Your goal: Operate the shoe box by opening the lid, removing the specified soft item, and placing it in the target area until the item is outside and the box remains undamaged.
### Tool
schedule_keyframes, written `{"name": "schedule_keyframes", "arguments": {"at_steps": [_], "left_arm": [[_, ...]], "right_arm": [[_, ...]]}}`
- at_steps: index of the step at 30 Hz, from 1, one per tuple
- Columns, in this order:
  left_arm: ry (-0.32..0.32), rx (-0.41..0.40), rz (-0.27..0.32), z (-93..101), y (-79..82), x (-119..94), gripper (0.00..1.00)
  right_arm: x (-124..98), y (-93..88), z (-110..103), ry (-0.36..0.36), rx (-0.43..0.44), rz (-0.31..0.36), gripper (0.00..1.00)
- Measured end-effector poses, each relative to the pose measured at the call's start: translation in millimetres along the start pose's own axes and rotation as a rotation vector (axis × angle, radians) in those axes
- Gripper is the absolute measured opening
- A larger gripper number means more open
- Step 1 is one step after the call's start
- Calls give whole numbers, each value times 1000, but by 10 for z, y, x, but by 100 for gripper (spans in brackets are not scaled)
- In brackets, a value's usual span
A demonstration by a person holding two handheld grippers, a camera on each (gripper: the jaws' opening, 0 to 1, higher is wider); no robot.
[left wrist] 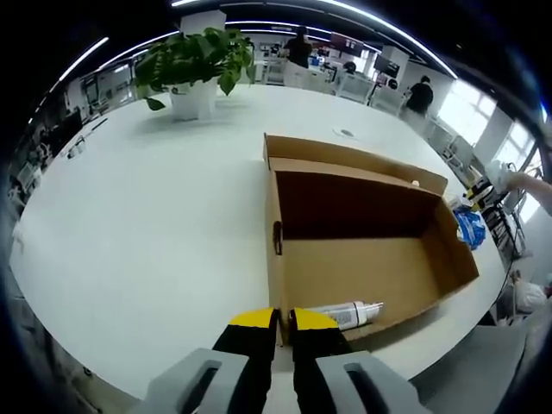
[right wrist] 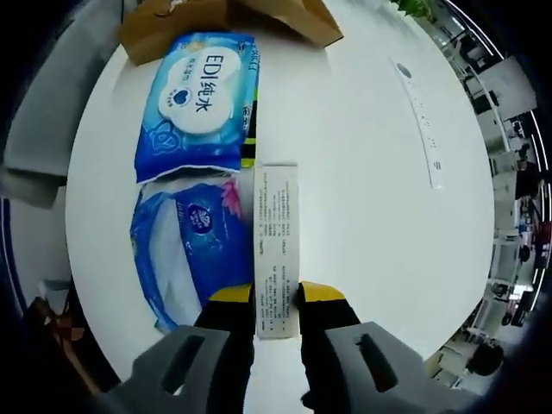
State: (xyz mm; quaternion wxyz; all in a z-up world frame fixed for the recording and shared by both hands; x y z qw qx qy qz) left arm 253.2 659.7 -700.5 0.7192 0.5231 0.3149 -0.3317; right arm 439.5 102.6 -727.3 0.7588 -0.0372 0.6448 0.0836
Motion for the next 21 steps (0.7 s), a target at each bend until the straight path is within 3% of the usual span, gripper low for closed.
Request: {"name": "schedule_keyframes", "arguments": {"at_steps": [12,21], "left_arm": [[3,13,-6,2,2,-4,6],[4,16,-9,-4,7,0,6]], "right_arm": [[67,-81,74,-17,-21,-18,17],[58,-94,172,-64,-10,-14,28]]}}
Point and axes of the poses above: the point that each gripper's makers call its tool centre point, and the gripper's own axes: x roughly forward along the fingers, z roughly to its right, y roughly out of its top, the point moved 2 cm from there along -x, roughly backward along the fingers, and after that the axes turned 10 degrees about -x, right-handed, at the moved point
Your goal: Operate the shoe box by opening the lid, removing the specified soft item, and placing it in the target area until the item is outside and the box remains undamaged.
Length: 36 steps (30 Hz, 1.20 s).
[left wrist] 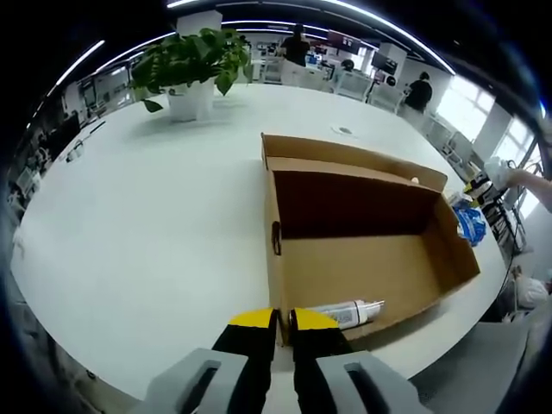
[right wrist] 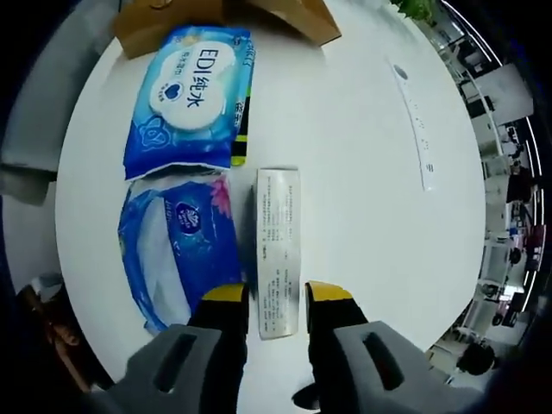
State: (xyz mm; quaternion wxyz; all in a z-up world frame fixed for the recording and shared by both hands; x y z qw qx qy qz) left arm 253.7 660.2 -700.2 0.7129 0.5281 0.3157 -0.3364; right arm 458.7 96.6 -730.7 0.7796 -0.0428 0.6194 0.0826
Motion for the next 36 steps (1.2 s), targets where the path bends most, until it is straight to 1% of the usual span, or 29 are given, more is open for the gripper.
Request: {"name": "schedule_keyframes", "arguments": {"at_steps": [2,4,9,13,15,18,20,21,23,26,30,31,32,34,35,36], "left_arm": [[-1,6,0,-1,1,1,6],[-1,10,1,-1,3,2,6],[-2,44,2,9,15,3,7],[-22,78,-4,31,26,6,13],[-25,139,-7,54,43,2,14],[-38,169,-8,93,71,-6,19],[-48,215,-5,133,102,-15,22],[-50,240,-8,134,112,-10,23],[-54,274,-22,161,121,-16,26],[-57,308,-35,188,144,-33,28],[-62,380,-40,232,214,-78,29],[-74,403,-34,264,242,-89,29],[-78,408,-34,283,257,-96,29],[-100,440,-44,337,280,-96,31],[-111,450,-52,363,282,-91,32],[-131,471,-81,397,263,-82,32]], "right_arm": [[-33,-1,22,-14,1,5,30],[-67,4,33,-25,20,15,32],[-165,56,46,-57,66,40,46],[-232,82,32,-73,96,51,52],[-278,106,25,-91,134,70,56],[-345,144,-2,-109,206,99,65],[-404,198,-30,-119,279,145,70],[-442,231,-52,-120,328,176,71],[-500,266,-87,-129,383,213,75],[-576,288,-156,-147,424,240,81],[-669,325,-264,-176,484,274,88],[-687,336,-282,-184,495,284,90],[-709,347,-304,-191,505,291,91],[-756,384,-359,-215,532,313,94],[-771,396,-390,-217,535,318,96],[-793,405,-426,-226,546,321,96]]}}
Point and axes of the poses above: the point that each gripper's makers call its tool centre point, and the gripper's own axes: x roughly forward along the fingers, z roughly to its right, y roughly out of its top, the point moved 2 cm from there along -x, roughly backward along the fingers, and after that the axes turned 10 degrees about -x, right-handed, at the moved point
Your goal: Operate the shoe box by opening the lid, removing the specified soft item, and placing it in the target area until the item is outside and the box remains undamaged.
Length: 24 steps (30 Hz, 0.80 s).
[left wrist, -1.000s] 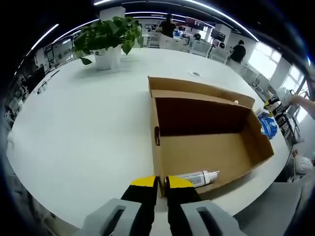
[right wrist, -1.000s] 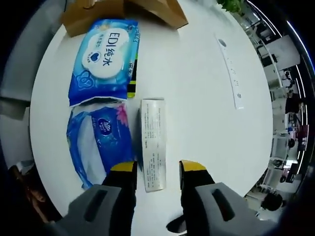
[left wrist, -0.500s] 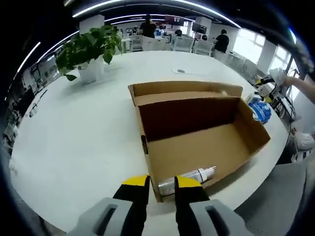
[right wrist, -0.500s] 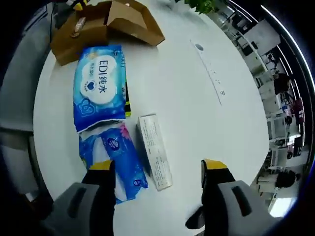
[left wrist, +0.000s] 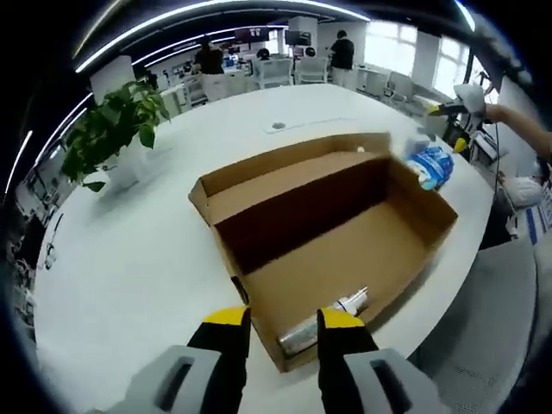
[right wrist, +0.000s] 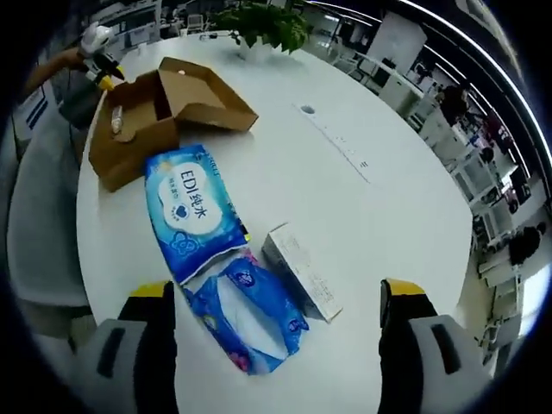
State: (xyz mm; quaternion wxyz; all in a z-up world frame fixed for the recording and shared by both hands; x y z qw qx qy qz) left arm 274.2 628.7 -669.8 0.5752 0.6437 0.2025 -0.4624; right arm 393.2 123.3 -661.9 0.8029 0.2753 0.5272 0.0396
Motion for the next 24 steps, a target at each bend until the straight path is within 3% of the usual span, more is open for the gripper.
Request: {"name": "schedule_keyframes", "arguments": {"at_steps": [6,24], "left_arm": [[-68,140,-74,98,33,59,34],[-252,390,-258,254,29,211,37]], "right_arm": [[-102,26,-209,-16,14,38,96],[-415,185,-752,-89,148,191,96]]}}
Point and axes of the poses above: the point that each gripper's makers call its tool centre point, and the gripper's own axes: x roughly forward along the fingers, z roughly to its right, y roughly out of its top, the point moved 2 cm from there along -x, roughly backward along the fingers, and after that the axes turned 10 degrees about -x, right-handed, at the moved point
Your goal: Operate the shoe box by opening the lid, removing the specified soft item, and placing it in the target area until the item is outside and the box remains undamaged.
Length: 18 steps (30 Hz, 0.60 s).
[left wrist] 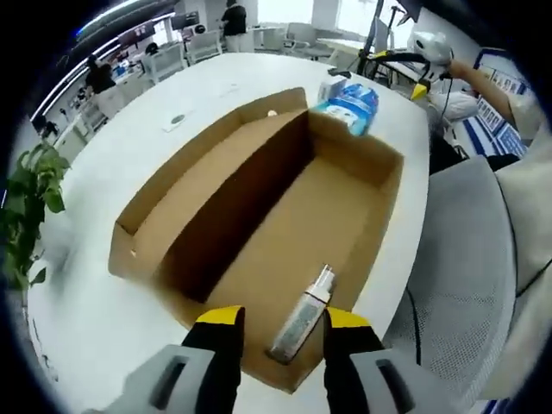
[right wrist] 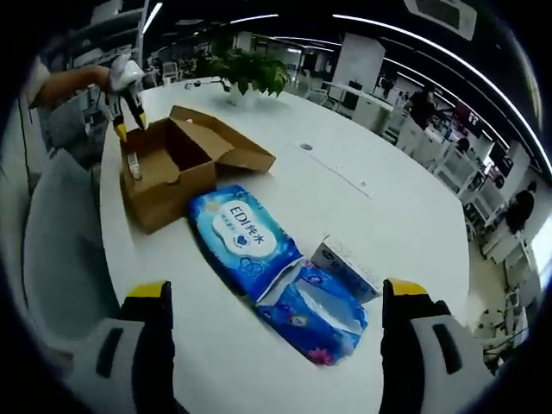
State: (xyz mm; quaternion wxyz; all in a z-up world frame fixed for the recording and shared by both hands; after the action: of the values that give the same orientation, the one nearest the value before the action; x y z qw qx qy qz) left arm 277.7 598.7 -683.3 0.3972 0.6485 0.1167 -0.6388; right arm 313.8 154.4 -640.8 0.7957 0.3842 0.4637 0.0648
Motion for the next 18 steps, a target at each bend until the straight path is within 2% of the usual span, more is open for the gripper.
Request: {"name": "schedule_keyframes", "arguments": {"at_steps": [6,12,18], "left_arm": [[-50,61,-52,-9,22,68,40],[-140,164,-123,24,20,158,42],[-166,246,-195,-6,37,280,44]], "right_arm": [[-112,53,-117,-24,44,42,96],[-181,70,-309,-22,72,60,96],[-204,30,-503,-17,102,67,96]]}}
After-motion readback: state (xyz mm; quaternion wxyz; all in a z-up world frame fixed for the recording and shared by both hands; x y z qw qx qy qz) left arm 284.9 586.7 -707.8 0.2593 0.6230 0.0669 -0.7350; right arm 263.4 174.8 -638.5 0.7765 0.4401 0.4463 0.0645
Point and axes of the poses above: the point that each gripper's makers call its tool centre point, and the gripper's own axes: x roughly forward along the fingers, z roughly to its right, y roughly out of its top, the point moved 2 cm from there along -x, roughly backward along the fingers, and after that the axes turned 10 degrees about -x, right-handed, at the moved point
